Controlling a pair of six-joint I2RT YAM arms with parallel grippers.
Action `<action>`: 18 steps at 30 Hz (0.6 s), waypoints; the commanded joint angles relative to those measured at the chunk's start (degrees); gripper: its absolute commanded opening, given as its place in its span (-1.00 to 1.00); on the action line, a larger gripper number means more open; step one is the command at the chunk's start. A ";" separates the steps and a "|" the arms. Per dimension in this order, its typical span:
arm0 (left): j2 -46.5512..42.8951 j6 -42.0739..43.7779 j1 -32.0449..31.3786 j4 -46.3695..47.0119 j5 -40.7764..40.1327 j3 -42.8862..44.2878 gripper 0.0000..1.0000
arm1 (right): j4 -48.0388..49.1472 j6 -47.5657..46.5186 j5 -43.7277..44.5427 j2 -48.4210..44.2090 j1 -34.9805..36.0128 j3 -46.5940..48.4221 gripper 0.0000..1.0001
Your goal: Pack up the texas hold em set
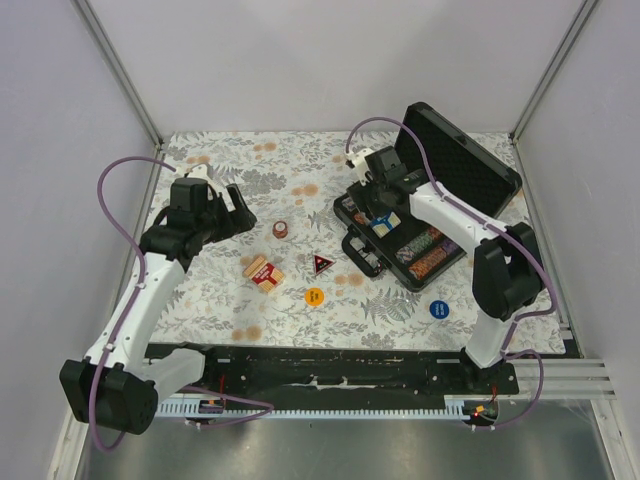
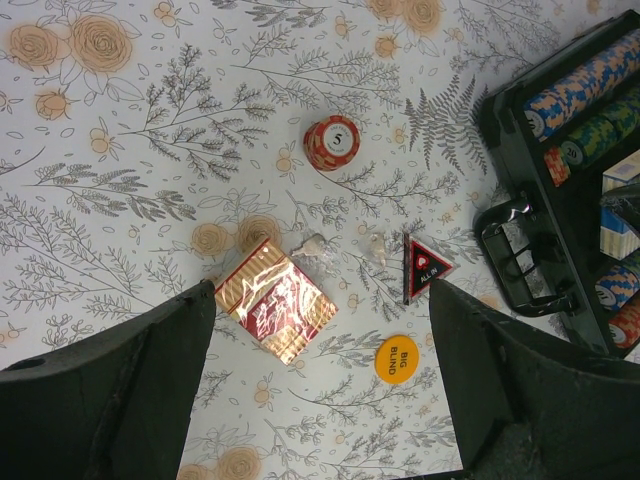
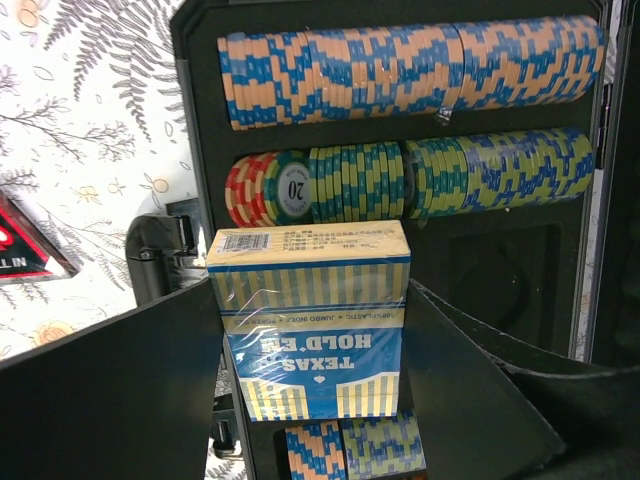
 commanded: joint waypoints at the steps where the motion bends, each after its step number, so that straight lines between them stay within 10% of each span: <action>1: 0.45 0.55 0.28 2.50 -0.29 0.12 0.85 | 3.93 0.45 -0.80 0.25 -1.32 -1.01 0.04; 18: 1.77 0.64 0.28 2.76 -0.64 -0.67 0.84 | 4.28 1.33 -0.28 -0.37 -2.56 -7.43 0.06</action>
